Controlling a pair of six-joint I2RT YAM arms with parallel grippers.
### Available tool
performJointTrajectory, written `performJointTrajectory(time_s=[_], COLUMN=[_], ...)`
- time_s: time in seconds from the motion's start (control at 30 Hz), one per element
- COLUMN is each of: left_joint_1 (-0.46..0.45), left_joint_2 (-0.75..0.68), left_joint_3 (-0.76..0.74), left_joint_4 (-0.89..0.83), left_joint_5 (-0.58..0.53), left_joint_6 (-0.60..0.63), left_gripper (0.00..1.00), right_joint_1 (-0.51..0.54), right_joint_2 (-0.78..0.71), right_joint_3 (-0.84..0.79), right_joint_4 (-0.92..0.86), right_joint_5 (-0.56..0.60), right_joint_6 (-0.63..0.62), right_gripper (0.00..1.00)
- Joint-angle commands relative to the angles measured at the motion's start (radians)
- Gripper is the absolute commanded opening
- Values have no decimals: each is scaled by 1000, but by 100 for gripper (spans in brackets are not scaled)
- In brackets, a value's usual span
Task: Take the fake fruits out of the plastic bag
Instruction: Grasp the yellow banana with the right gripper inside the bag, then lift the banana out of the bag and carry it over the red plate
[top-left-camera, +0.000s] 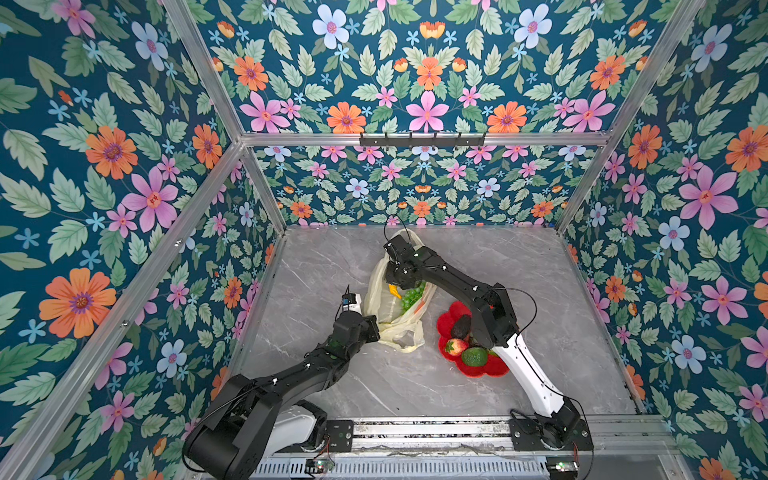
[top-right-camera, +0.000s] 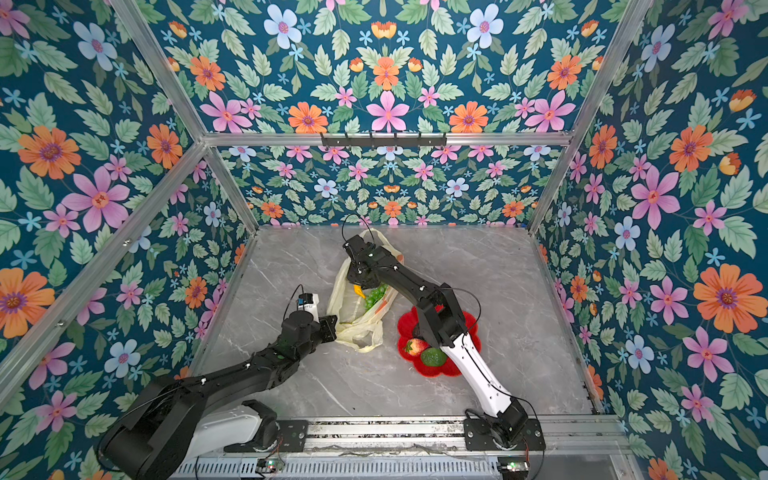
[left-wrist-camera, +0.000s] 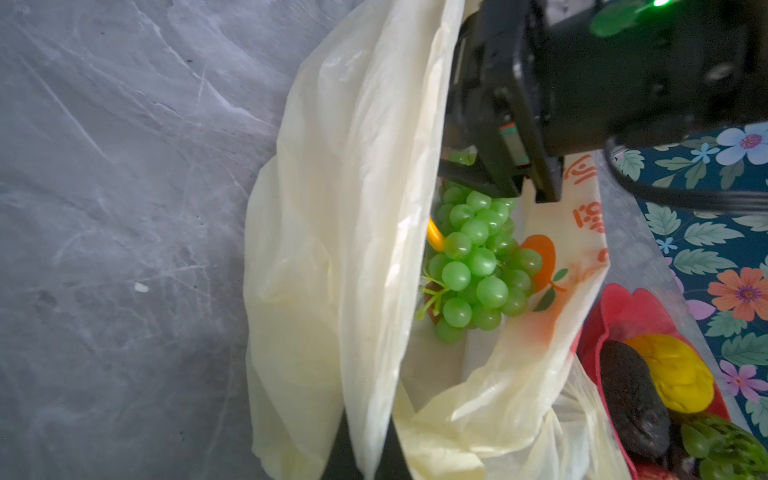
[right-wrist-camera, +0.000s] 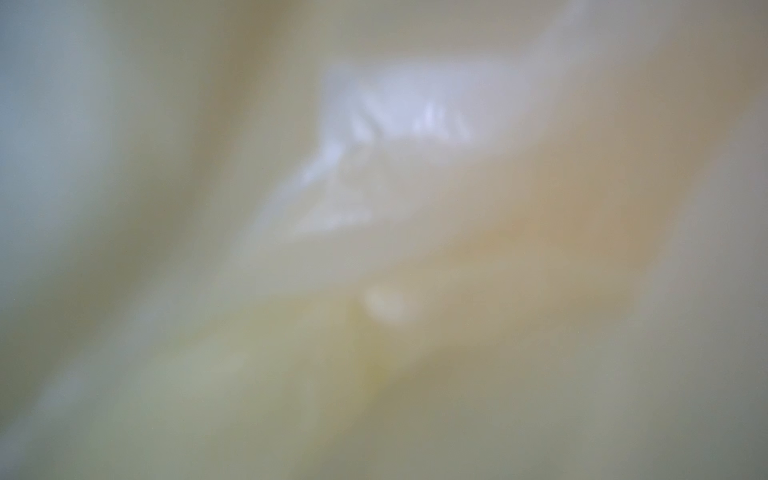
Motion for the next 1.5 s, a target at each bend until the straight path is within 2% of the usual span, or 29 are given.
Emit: performJointTrajectory(time_s=[0.0,0.13,0.3,0.47,0.57,1.07,1.23,1.47], left_joint_1=[17,54,102,147,172,185,184,183], left_joint_2=[15,41,111,169,183,205,200,206], left_joint_3=[13,36,109,170,188,154,141,133], left_joint_4=[23,25,33,27,25,93,106,121], left_joint_5=[21,31,32,39,50,37,27,37], left_joint_6=[-9,0,75,105,119,120,119,107], left_gripper=[0,0,0,0,0,0,0,0], right_joint_1=[4,11,29,48,51,93,122,135], right_joint_2=[-31,-56,-101,-118,-166,-382,-483,-707], right_joint_3=[-31,-62,-135,-123,-200,-402,-511,-772], right_joint_4=[49,68,143,123,177,213,194,209], right_joint_5=[-41,-75,-126,-140,-160,-233,-196,-99], right_joint_6=[5,22,59,53,56,4,-25,-8], right_gripper=[32,32,32,32,31,31,31,31])
